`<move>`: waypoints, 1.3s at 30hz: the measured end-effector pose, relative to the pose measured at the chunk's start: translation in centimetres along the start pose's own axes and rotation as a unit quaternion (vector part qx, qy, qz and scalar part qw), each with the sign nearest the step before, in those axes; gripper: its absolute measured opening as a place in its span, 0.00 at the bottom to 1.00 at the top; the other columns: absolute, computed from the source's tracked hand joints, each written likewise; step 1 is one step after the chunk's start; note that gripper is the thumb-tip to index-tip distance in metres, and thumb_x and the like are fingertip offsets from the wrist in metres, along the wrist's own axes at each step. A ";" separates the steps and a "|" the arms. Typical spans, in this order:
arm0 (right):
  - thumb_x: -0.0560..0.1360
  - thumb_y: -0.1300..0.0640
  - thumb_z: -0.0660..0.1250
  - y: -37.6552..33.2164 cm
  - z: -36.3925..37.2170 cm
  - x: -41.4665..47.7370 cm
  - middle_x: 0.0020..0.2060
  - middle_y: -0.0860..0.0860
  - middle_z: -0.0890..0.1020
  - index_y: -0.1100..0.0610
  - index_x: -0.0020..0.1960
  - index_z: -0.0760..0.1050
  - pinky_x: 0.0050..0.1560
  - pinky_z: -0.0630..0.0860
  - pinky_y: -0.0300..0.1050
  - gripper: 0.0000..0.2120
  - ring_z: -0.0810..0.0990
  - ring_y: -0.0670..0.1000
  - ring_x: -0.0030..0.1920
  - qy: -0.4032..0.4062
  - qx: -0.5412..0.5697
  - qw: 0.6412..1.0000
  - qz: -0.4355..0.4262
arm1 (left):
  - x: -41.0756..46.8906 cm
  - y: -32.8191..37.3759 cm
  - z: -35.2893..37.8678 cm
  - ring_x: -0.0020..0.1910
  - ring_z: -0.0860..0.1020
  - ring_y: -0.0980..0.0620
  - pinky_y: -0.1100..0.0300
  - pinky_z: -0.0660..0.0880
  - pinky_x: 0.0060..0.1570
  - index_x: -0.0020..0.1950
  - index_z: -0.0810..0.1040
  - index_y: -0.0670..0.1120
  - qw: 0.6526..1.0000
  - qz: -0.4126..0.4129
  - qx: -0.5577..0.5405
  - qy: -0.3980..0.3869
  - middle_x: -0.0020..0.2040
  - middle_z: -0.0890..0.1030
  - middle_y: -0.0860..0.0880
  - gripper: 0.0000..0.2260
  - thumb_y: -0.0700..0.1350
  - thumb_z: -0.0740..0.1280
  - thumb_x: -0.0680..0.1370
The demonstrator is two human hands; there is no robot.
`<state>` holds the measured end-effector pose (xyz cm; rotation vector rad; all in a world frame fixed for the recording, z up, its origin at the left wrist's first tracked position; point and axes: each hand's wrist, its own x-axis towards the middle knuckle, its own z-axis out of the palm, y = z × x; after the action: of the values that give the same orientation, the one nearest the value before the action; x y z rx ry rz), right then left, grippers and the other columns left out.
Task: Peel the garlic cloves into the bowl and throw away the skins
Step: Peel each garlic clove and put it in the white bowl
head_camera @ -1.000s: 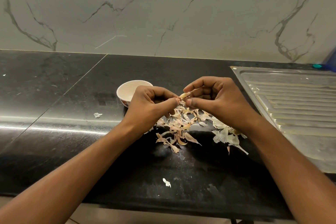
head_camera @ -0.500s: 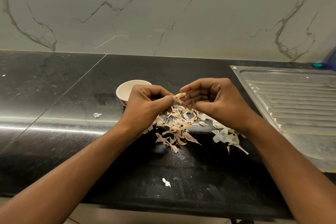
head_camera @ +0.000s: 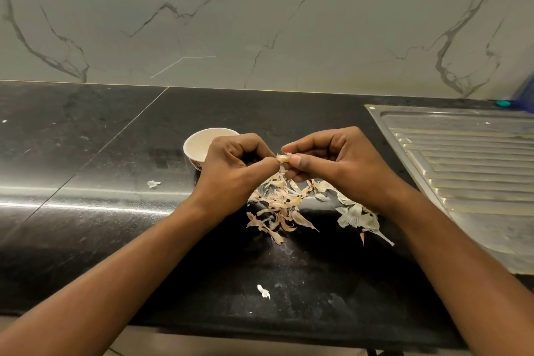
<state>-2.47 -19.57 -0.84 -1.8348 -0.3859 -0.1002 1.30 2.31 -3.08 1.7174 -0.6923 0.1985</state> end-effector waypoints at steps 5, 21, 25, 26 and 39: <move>0.80 0.68 0.70 0.0 0.2 0.1 0.49 0.58 0.90 0.64 0.62 0.84 0.53 0.87 0.47 0.11 0.90 0.59 0.50 -0.004 0.027 1.000 -0.006 | 0.3 -0.1 0.0 0.33 0.71 0.44 0.50 0.68 0.35 0.39 0.83 0.37 0.997 -0.029 -0.071 0.020 0.34 0.77 0.32 0.05 0.37 0.70 0.73; 0.85 0.68 0.61 0.3 0.0 0.2 0.48 0.57 0.86 0.61 0.67 0.81 0.53 0.83 0.44 0.14 0.84 0.52 0.48 -0.049 0.126 0.991 0.024 | 0.4 0.1 0.1 0.33 0.72 0.46 0.55 0.71 0.34 0.39 0.81 0.35 0.996 -0.056 -0.063 0.018 0.36 0.77 0.32 0.07 0.38 0.70 0.73; 0.86 0.68 0.59 0.0 0.1 0.3 0.48 0.57 0.83 0.63 0.64 0.79 0.52 0.82 0.44 0.12 0.82 0.51 0.47 -0.083 0.145 0.985 0.052 | 0.4 0.1 0.1 0.32 0.73 0.48 0.59 0.71 0.33 0.39 0.81 0.35 0.996 -0.061 -0.060 0.018 0.35 0.77 0.33 0.06 0.38 0.70 0.72; 0.86 0.68 0.59 -0.1 0.1 0.3 0.48 0.57 0.83 0.63 0.64 0.79 0.52 0.82 0.44 0.12 0.82 0.52 0.47 -0.087 0.147 0.984 0.056 | 0.4 0.1 0.1 0.32 0.73 0.48 0.58 0.71 0.33 0.38 0.81 0.35 0.996 -0.062 -0.061 0.019 0.35 0.77 0.32 0.06 0.38 0.70 0.72; 0.83 0.66 0.66 -0.7 -0.2 0.0 0.54 0.61 0.88 0.63 0.64 0.77 0.55 0.86 0.48 0.10 0.88 0.58 0.53 -0.063 0.112 0.990 0.060 | 0.5 0.1 -0.1 0.32 0.72 0.47 0.60 0.71 0.32 0.37 0.80 0.35 0.995 -0.068 -0.066 0.042 0.34 0.77 0.32 0.07 0.38 0.70 0.71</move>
<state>-2.62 -19.55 -0.18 -1.6407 -0.3596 0.1380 1.62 2.19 -2.75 1.6138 -0.5134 0.1258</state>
